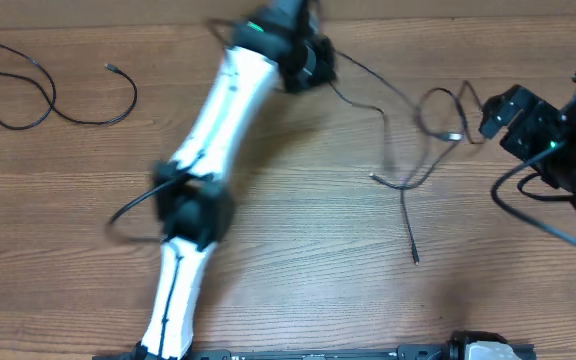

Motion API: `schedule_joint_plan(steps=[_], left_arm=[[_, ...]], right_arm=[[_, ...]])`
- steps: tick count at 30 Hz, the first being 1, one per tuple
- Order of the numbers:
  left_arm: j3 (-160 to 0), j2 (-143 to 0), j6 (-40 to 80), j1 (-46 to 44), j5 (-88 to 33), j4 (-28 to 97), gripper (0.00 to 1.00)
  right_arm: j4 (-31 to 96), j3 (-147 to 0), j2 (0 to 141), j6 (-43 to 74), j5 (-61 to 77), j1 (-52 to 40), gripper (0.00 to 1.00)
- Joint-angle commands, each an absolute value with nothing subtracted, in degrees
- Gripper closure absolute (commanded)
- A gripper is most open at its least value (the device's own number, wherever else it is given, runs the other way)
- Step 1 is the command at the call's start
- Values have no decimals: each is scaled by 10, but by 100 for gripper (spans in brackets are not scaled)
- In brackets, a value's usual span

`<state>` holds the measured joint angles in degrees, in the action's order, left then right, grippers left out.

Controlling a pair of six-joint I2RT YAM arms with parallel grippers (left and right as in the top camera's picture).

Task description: Untangle cables

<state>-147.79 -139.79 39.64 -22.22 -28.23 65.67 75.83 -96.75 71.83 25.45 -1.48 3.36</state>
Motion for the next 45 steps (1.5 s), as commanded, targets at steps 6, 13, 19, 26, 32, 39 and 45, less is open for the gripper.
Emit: schedule_joint_plan(steps=[6, 13, 19, 26, 32, 39, 45], left_arm=[[-1500, -1139, 239, -199, -279, 715, 96], [-1500, -1041, 207, -199, -281, 672, 96], [-1500, -998, 168, -199, -282, 609, 96], [-1500, -976, 385, -198, -375, 511, 96], [-1500, -973, 331, -198, -300, 469, 96], [-1500, -940, 202, -184, 114, 620, 96], [-1500, -908, 180, -77, 238, 663, 96]], right_arm=[[755, -971, 795, 254, 8, 35, 0], [754, -971, 850, 252, 126, 35, 0], [749, -969, 870, 252, 158, 35, 0], [747, -947, 872, 252, 151, 35, 0], [750, -937, 872, 252, 151, 35, 0], [751, -937, 872, 252, 151, 35, 0], [750, -937, 872, 252, 151, 35, 0]])
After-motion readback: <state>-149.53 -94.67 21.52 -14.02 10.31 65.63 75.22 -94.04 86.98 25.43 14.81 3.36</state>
